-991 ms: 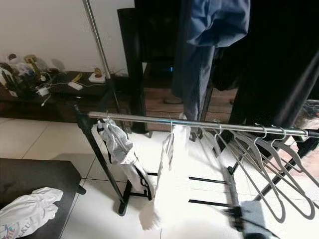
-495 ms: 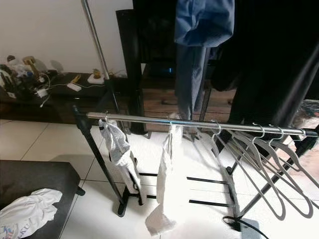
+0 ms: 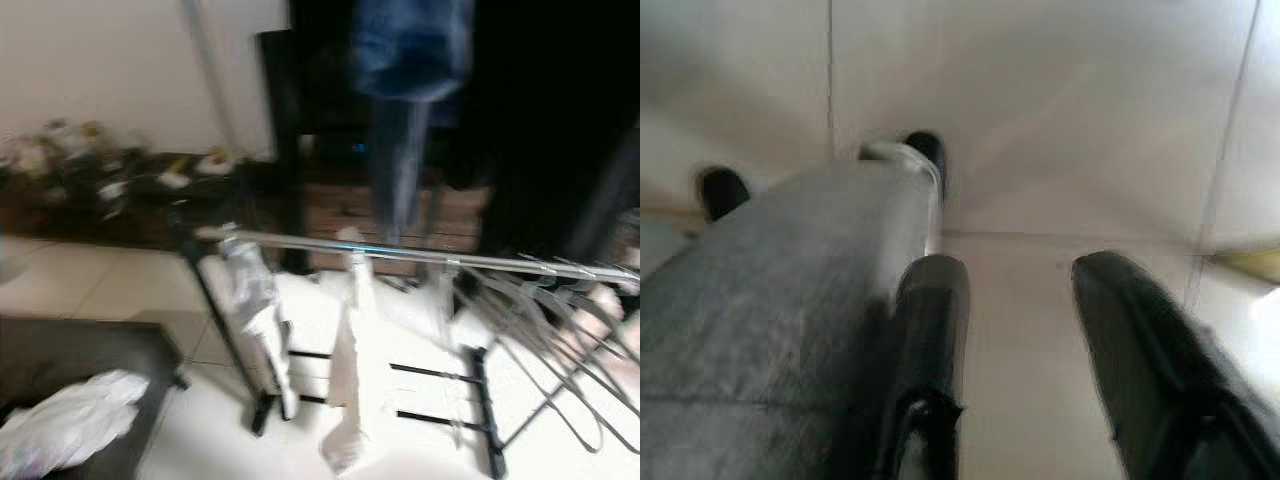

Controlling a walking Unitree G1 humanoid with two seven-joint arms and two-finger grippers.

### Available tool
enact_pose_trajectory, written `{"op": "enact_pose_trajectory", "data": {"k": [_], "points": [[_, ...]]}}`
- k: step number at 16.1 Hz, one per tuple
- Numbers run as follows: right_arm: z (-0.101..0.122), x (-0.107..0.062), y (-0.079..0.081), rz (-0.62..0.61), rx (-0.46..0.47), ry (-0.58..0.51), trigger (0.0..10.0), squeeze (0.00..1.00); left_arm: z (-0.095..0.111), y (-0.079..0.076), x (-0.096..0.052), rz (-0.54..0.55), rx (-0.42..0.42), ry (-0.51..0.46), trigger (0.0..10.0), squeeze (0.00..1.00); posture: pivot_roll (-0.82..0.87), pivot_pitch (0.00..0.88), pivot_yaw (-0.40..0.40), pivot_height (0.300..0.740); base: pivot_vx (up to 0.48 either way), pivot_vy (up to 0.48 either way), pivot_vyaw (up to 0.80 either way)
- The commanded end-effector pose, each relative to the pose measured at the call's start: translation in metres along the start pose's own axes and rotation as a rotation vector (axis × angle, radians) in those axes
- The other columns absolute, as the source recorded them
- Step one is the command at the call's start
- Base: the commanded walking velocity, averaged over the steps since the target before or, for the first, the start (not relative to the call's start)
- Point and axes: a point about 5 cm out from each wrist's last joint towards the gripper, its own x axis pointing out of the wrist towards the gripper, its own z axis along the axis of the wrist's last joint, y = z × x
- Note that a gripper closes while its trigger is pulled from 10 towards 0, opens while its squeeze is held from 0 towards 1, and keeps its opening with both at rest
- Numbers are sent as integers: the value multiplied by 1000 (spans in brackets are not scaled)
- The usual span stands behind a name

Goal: Hang hanger

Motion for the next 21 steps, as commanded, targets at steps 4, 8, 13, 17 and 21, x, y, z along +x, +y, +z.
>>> {"op": "enact_pose_trajectory", "data": {"k": [4,8,13,17,21], "points": [[0,1,9,42,-67,-10,10000,0,-15,4,-3,13,7,54,10000,0,-37,66,35,740,0,0,800],[0,1,12,64,-78,-10,10000,0,-16,4,-3,14,-7,61,10000,0,-33,70,35,740,0,0,800],[0,1,10,59,-94,-2,10000,0,-15,4,-3,15,8,62,10000,0,-31,68,31,740,0,245,800],[6,1,11,65,-48,-23,10000,0,-15,4,-3,13,-3,63,10000,0,-33,67,32,740,0,0,200],[7,1,11,60,-42,-24,10000,0,-16,4,-3,15,-20,68,10000,0,-31,65,30,740,0,306,0]]}}
